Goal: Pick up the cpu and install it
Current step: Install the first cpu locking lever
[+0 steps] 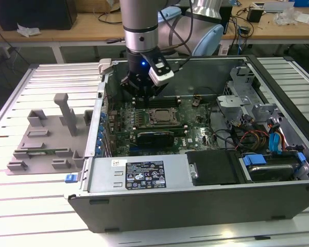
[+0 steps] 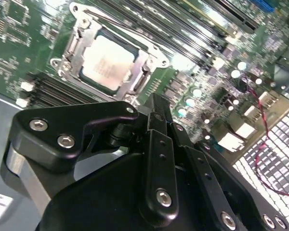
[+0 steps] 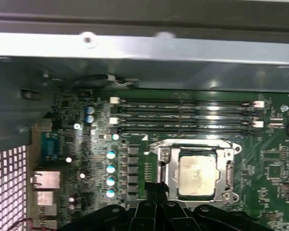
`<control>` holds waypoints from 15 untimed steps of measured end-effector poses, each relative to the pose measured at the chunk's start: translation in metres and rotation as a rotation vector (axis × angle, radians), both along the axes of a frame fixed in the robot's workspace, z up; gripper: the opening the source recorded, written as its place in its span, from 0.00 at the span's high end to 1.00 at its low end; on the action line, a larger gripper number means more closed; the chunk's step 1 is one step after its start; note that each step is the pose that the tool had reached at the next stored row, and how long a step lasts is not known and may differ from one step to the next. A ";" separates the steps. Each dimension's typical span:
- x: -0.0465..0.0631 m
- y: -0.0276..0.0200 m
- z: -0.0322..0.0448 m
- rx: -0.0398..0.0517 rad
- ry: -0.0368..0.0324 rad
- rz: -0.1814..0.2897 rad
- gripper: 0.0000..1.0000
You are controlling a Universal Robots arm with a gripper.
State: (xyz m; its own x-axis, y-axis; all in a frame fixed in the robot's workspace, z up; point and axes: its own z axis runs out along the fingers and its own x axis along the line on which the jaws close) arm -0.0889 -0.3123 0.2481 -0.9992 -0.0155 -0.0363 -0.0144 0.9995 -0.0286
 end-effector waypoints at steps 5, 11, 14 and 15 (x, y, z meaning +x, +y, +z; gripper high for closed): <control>-0.009 0.0000 0.0000 0.0000 -0.0034 0.000 0.89; -0.013 -0.0001 0.0002 0.0023 -0.0066 0.000 0.89; -0.013 0.0000 0.0001 0.0498 -0.0094 0.000 0.89; -0.013 0.0000 0.0001 0.0770 -0.0108 0.000 0.89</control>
State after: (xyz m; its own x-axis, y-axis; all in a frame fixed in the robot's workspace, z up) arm -0.1022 -0.3123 0.2482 -0.9988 -0.0120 -0.0481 -0.0143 0.9987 0.0482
